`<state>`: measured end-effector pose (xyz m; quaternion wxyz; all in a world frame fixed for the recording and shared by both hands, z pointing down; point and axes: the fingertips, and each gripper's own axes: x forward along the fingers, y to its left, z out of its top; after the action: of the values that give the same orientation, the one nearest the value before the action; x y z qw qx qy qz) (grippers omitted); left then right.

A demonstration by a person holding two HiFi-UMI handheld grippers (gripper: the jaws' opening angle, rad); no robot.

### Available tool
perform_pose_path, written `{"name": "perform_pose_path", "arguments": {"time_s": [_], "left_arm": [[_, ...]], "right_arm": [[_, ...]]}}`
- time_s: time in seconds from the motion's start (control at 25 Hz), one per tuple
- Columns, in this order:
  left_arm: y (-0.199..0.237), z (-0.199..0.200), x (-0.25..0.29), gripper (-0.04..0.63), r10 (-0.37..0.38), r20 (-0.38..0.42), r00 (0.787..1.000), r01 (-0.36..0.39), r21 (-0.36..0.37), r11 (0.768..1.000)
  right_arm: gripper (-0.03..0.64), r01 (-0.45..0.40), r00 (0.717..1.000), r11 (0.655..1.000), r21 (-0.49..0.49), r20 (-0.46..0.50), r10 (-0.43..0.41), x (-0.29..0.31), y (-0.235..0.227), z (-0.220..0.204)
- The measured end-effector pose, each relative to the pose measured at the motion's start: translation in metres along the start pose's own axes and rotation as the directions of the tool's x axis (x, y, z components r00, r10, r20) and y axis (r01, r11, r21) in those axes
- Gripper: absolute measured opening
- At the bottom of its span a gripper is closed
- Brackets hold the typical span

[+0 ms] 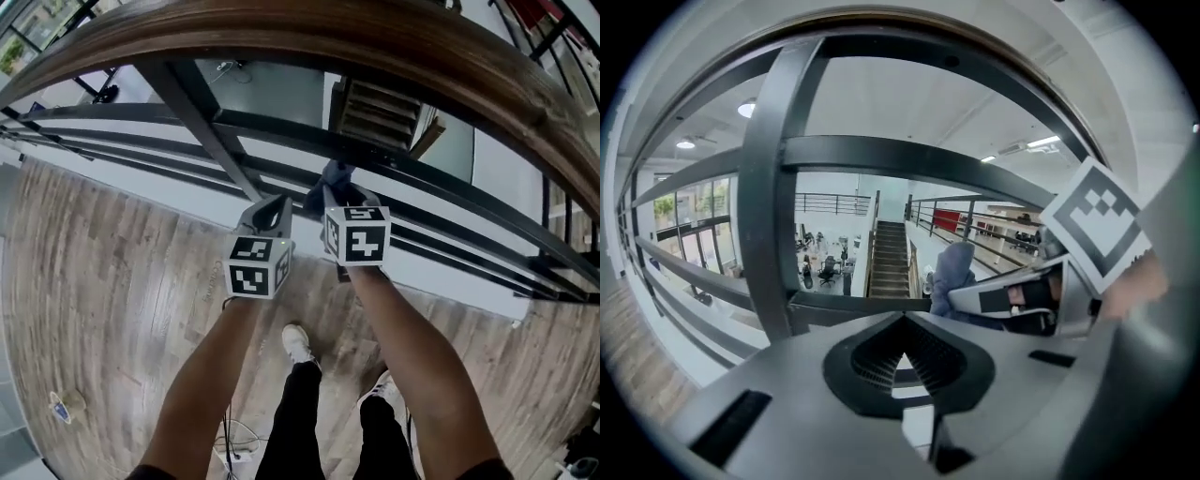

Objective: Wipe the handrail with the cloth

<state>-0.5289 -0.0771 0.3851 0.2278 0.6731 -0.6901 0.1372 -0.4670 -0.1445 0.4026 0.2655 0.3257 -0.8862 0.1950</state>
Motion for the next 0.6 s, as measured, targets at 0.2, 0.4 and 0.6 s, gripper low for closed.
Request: {"name": "perform_pose_path", "arguments": {"time_s": [0.2, 0.4, 0.6], "left_arm": [[-0.062, 0.004, 0.022, -0.002, -0.057, -0.007, 0.998, 0.057, 0.022, 0.998], [-0.126, 0.005, 0.039, -0.002, -0.109, -0.019, 0.994, 0.109, 0.041, 0.993], [-0.193, 0.003, 0.05, -0.002, -0.125, -0.035, 0.992, 0.127, 0.094, 0.987]], "right_arm": [[0.097, 0.042, 0.999, 0.997, 0.062, 0.013, -0.043, -0.043, -0.064, -0.021], [0.097, 0.088, 0.996, 0.993, 0.08, 0.018, -0.089, -0.079, -0.116, -0.039], [0.097, 0.112, 0.992, 0.988, 0.109, 0.038, -0.117, -0.121, -0.173, -0.056]]}}
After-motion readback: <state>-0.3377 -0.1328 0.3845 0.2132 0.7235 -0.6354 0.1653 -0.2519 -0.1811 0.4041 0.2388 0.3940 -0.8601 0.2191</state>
